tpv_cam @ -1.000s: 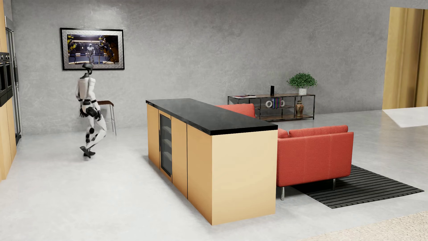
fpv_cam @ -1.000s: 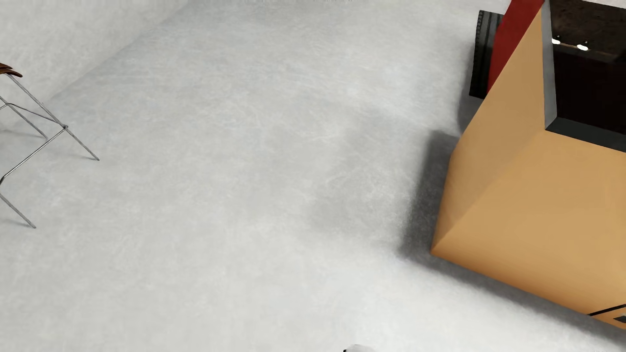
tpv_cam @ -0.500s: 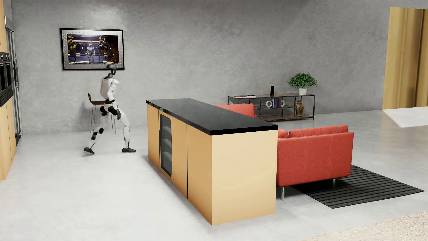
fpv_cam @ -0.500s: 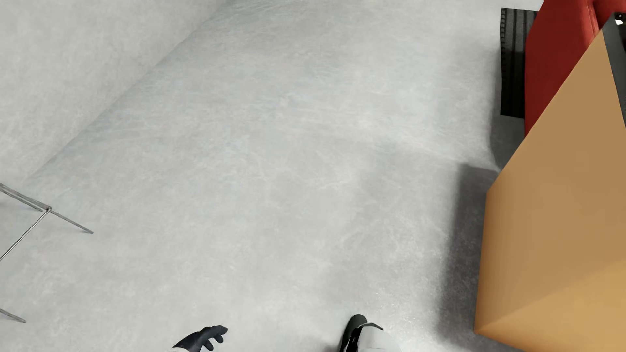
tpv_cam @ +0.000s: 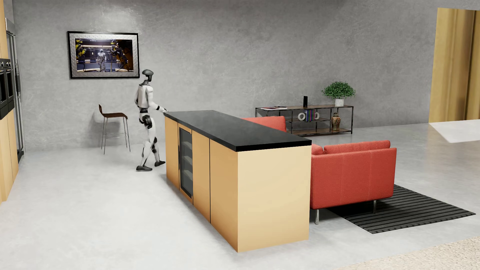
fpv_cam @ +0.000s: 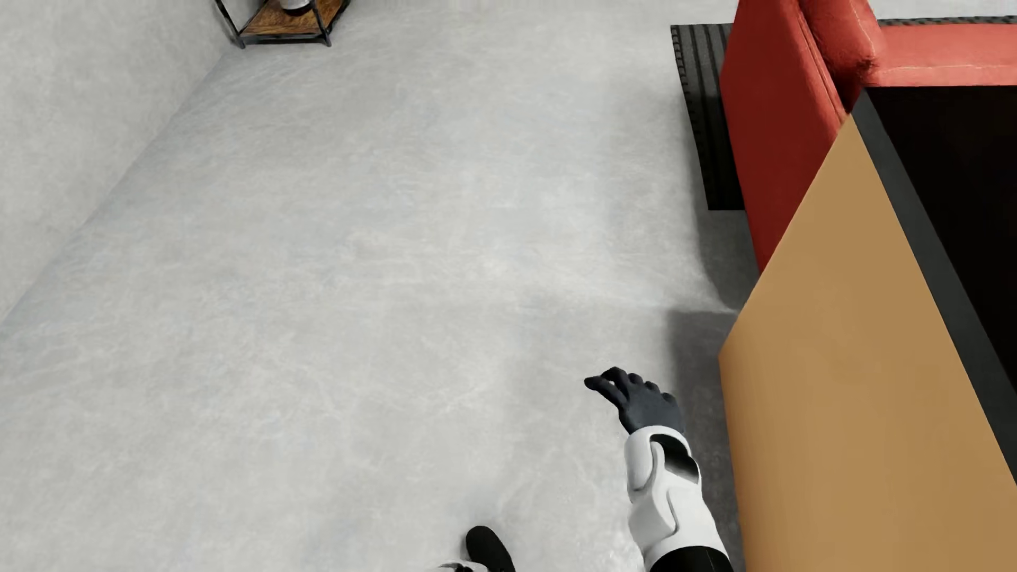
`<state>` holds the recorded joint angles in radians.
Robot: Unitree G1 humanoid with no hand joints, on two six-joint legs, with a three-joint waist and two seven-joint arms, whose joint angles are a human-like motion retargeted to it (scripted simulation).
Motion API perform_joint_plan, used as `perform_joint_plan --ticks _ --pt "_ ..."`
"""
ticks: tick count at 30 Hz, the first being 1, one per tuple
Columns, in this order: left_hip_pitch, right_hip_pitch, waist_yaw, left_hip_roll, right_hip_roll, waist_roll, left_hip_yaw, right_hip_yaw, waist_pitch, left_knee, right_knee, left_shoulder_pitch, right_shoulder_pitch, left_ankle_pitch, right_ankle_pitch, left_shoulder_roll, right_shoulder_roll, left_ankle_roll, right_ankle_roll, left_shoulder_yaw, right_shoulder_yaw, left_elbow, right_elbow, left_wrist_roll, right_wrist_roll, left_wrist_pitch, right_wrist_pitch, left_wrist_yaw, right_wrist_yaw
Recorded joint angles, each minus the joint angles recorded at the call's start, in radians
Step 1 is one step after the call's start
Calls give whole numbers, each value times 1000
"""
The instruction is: Circle the counter
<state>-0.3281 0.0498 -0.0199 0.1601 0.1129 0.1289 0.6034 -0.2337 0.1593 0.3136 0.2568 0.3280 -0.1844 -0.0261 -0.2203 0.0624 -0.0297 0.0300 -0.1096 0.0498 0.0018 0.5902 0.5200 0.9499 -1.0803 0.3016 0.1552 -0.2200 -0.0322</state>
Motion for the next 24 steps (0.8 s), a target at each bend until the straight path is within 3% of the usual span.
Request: perform_joint_plan --ticks 1,2,3,5,6,7,8,9,11,12,14,15,17,18,19,20,21,22,23,24 --pt "30 30 -5 24 15 -2 152 -10 -6 24 27 -3 33 -39 -33 0 -21 25 2 0 27 -12 -2 -2 -42 -2 12 3 3" --pt "73 65 -3 29 30 -7 219 -18 -15 32 53 -2 76 -58 -63 -5 -41 150 6 6 48 -25 12 -7 -82 -3 20 12 7" --pt "112 99 1 20 32 -17 208 -15 -26 22 74 -2 124 -89 -61 -23 -65 205 5 18 60 -34 44 -25 -122 -8 35 30 33" --pt "184 93 6 22 -2 -56 180 -39 -38 69 279 -27 243 -150 53 -55 -78 182 46 38 10 5 139 -58 -134 7 105 52 84" --pt "208 25 10 12 -46 -79 167 -48 -42 86 466 -40 309 -174 156 -71 -63 160 113 41 -40 25 203 -57 -118 28 172 60 88" --pt "238 -65 15 -5 -89 -101 160 -33 -47 79 672 -66 385 -190 248 -85 -54 134 239 39 -79 59 244 -39 -102 26 239 67 111" --pt "272 -161 20 -17 -112 -125 152 -3 -50 67 854 -83 463 -200 330 -93 -49 105 234 29 -96 78 280 -18 -94 6 277 78 148" --pt "301 -245 25 -24 -162 -148 138 1 -50 59 984 -98 544 -209 335 -98 -53 76 195 29 -78 86 311 -17 -114 -14 271 92 197" --pt "339 -381 16 -28 -355 -192 71 -52 -41 50 1127 -126 700 -225 266 -100 -50 20 123 35 -2 91 338 -33 -215 -46 193 110 267" --pt "346 -427 0 -29 -466 -211 23 -90 -33 55 1127 -135 764 -236 269 -103 -38 -6 108 39 23 86 341 -37 -265 -52 142 120 292" --pt "351 -507 -38 -22 -594 -241 -82 -159 -15 62 989 -142 846 -255 272 -105 24 -58 75 45 -15 61 319 -46 -285 -57 83 133 373" --pt "354 -539 -53 -14 -611 -249 -130 -184 -7 56 853 -142 861 -260 275 -102 54 -85 67 44 -44 48 302 -52 -282 -63 67 134 407" --pt "363 -565 -70 1 -580 -251 -205 -189 10 22 457 -145 857 -263 319 -91 97 -138 110 37 -88 44 247 -59 -281 -65 32 126 407" --pt "372 -552 -72 8 -543 -247 -234 -153 15 1 203 -146 842 -266 363 -82 101 -165 152 29 -89 54 214 -56 -304 -57 17 120 381" --pt "386 -548 -72 11 -520 -241 -259 -81 21 -21 -5 -146 825 -269 362 -71 101 -193 156 19 -95 71 175 -50 -322 -48 17 114 346" --pt "403 -556 -66 11 -528 -236 -276 -65 27 -40 -129 -147 812 -274 257 -61 97 -221 200 13 -100 99 118 -42 -335 -30 19 115 314" --pt "427 -569 -57 17 -554 -233 -277 -118 34 -42 -127 -136 790 -285 176 -51 89 -255 293 18 -107 123 62 -39 -336 -14 16 119 283" --pt "456 -572 -50 29 -580 -227 -269 -186 40 -39 -51 -116 756 -297 241 -43 78 -276 188 37 -119 142 15 -44 -326 2 27 126 257" --pt "488 -582 -50 43 -588 -216 -261 -210 46 -46 16 -85 708 -292 311 -25 62 -278 117 66 -136 151 -17 -54 -305 21 32 129 253" --pt "517 -593 -54 66 -579 -200 -257 -176 52 -31 83 -54 652 -274 430 -14 55 -278 113 81 -162 163 -44 -53 -276 51 45 131 245"
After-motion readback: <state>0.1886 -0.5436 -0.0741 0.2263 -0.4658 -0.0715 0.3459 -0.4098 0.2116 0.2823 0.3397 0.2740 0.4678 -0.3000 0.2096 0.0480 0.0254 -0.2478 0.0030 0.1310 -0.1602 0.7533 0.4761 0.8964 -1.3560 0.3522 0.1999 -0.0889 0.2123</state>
